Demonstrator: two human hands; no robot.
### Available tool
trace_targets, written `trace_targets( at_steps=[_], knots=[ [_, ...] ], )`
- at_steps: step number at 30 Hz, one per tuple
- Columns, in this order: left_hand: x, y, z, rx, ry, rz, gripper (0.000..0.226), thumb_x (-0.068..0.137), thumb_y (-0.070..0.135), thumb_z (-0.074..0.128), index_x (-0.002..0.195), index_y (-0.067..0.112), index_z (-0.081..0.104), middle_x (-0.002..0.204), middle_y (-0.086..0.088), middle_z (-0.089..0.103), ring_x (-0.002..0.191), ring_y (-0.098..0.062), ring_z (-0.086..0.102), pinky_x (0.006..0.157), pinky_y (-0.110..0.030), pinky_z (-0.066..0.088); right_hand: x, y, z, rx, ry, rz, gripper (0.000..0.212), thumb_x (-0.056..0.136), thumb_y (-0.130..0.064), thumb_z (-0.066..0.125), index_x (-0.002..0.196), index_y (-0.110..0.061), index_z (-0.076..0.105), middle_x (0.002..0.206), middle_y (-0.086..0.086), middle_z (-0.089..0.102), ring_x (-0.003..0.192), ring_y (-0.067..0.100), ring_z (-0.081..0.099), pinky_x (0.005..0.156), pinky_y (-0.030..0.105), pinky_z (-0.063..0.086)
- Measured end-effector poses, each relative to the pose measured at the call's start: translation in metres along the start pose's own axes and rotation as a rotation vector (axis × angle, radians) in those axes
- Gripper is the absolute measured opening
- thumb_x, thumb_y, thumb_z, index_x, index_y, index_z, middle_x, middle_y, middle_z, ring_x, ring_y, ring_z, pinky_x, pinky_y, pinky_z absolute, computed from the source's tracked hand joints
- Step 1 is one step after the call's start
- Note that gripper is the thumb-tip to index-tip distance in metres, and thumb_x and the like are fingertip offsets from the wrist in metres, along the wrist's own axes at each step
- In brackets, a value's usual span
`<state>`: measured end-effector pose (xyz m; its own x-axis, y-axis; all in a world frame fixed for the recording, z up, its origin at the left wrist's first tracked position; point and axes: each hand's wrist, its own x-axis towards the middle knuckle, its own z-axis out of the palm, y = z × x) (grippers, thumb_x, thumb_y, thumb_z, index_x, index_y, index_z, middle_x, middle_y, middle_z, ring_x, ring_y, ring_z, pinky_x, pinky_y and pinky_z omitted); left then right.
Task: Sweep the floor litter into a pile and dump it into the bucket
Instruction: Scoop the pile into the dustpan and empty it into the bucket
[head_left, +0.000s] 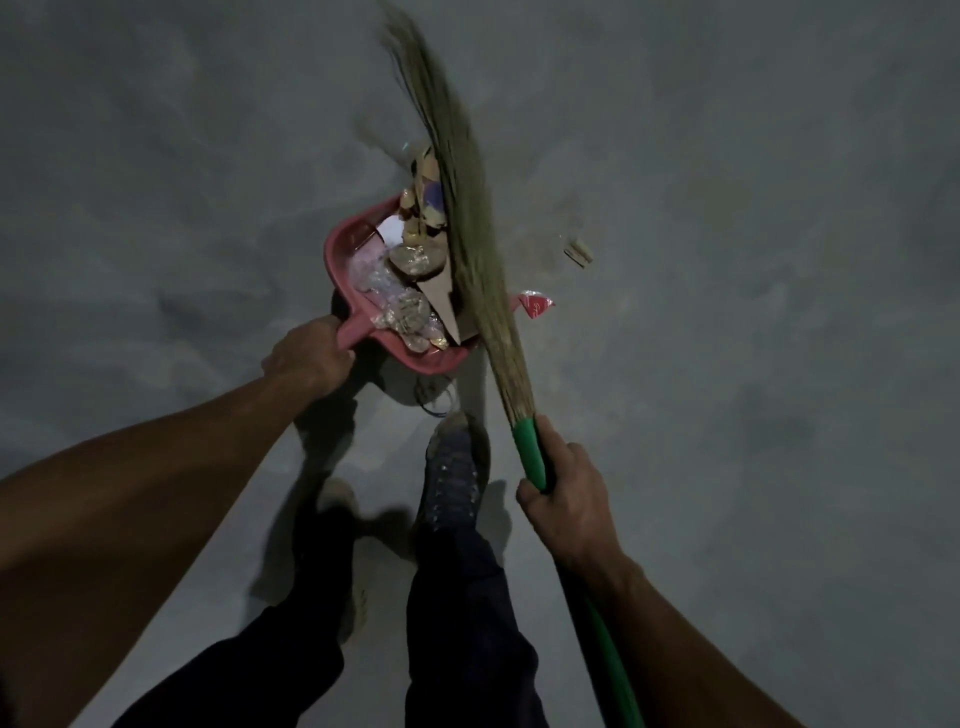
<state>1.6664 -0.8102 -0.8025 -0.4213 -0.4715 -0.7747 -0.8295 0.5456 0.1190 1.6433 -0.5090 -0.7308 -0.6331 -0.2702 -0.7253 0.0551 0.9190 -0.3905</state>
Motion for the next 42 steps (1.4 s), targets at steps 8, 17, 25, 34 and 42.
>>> trace_targets(
  at_steps=[8,17,25,34,42],
  knots=[
    [-0.009,-0.018,0.001,0.082,0.0,0.037,0.018,0.097,0.02,0.055,0.113,0.017,0.062,0.092,-0.006,0.056,0.083,-0.025,0.049,0.083,-0.042,0.045,-0.002,0.039,-0.038,0.154,0.266,0.2,0.083,0.081,-0.018,0.065,0.153,-0.035,0.027,0.106,0.006,0.055,0.076,0.027,0.063,0.065,0.045,0.059],
    [-0.008,-0.006,0.015,0.091,-0.04,0.115,0.009,0.095,0.021,0.056,0.101,0.015,0.055,0.093,-0.009,0.057,0.082,-0.027,0.052,0.069,-0.035,0.04,-0.009,0.038,-0.011,0.107,0.041,0.207,0.085,0.081,-0.013,0.064,0.153,-0.038,0.026,0.107,0.006,0.053,0.08,0.029,0.064,0.068,0.045,0.06],
    [-0.013,-0.002,0.023,0.015,-0.039,0.079,0.004,0.096,0.025,0.054,0.096,0.021,0.054,0.091,-0.007,0.06,0.083,-0.028,0.057,0.073,-0.038,0.044,-0.048,0.01,0.037,0.059,-0.066,0.134,0.08,0.085,-0.018,0.06,0.154,-0.035,0.023,0.102,0.0,0.047,0.094,0.022,0.056,0.072,0.023,0.036],
    [-0.067,-0.025,-0.01,-0.222,0.027,0.052,0.005,0.095,0.025,0.055,0.096,0.021,0.057,0.077,-0.001,0.059,0.071,-0.022,0.054,0.067,-0.031,0.039,-0.09,-0.017,0.021,0.05,-0.014,0.05,0.081,0.083,-0.016,0.061,0.154,-0.035,0.024,0.103,-0.003,0.049,0.084,0.013,0.052,0.066,0.02,0.041],
    [-0.202,-0.058,-0.119,-0.384,0.155,0.064,0.02,0.093,0.027,0.056,0.112,0.023,0.062,0.1,-0.008,0.065,0.087,-0.031,0.06,0.073,-0.033,0.044,-0.2,-0.095,-0.046,-0.046,0.06,-0.084,0.081,0.082,-0.017,0.061,0.153,-0.035,0.025,0.106,0.001,0.05,0.092,0.023,0.057,0.073,0.027,0.042]
  ],
)
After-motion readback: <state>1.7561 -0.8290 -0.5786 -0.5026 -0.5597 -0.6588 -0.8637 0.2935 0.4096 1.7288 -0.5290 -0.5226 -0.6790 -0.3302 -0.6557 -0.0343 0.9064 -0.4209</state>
